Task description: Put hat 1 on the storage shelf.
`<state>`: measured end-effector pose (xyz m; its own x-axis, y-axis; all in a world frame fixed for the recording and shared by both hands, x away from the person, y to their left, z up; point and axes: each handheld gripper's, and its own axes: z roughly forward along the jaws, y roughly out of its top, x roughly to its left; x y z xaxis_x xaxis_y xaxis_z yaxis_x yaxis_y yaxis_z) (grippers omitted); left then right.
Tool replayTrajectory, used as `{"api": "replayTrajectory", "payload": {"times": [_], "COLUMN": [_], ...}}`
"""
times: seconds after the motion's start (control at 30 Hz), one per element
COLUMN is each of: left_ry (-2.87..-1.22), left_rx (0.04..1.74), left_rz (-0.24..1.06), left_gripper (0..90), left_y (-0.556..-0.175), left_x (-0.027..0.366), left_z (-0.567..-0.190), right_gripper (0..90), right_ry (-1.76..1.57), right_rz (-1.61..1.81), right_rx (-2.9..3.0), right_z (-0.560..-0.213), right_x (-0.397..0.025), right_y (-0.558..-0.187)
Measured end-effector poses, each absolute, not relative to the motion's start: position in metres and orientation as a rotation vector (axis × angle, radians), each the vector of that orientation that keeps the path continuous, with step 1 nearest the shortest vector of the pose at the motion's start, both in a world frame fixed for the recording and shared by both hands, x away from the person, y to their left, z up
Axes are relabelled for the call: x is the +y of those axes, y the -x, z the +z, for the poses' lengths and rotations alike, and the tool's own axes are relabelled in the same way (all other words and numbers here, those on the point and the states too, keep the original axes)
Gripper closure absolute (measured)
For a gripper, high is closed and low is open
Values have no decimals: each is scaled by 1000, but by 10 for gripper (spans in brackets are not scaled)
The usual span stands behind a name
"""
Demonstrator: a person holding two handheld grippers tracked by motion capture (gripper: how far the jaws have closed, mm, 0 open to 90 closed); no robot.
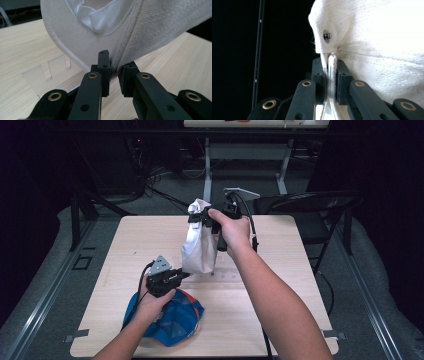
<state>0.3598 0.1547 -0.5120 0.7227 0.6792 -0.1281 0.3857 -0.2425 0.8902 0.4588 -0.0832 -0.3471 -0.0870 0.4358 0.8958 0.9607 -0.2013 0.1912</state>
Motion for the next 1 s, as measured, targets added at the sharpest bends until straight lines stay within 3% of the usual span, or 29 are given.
{"api": "replayTrajectory", "payload": {"times": [0.47, 0.8, 0.87, 1.0], "left_ry": [-1847, -1908, -1925, -1888], "left_rx": [1035, 1044, 1033, 1028], "left_rz": [339, 349, 368, 383], "left_gripper": [829, 825, 800, 664], "left_y": [-352, -352, -350, -344], "left_x": [158, 154, 154, 159], "left_z": [-529, -541, -538, -533], "right_gripper": [806, 806, 805, 792], "right_ry": [1653, 1679, 1677, 1674], "right_rz": [-1186, -1131, -1133, -1136], "right_rx": [-1604, -1636, -1633, -1638], "right_z": [-357, -375, -375, -374], "right_x": [-64, -65, -67, -69], "right_y": [-459, -462, -462, -461]}}
